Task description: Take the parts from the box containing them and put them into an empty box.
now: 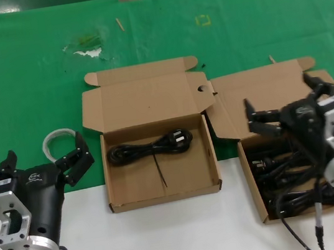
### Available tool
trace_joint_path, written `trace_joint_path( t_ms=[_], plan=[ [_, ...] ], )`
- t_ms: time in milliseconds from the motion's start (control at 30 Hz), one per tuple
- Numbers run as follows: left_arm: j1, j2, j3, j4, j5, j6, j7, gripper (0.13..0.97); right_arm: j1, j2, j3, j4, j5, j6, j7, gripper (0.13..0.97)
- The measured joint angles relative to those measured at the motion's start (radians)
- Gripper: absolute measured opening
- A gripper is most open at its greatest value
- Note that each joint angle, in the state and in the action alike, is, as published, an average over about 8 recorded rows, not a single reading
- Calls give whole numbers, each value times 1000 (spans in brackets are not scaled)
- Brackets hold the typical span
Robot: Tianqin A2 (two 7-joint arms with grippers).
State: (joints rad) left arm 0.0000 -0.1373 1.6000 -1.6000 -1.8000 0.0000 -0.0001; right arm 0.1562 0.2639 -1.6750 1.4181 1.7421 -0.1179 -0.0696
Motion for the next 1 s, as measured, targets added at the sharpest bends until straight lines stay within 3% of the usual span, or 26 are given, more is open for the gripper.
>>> trace_joint_path(
  t_ms=[333,1000],
  plan=[
    [0,0,0,0,0,0,0,966,-113,26,54,132,42,86,51,966],
    [0,0,0,0,0,0,0,966,-120,28,58,140,45,91,54,966]
  ],
)
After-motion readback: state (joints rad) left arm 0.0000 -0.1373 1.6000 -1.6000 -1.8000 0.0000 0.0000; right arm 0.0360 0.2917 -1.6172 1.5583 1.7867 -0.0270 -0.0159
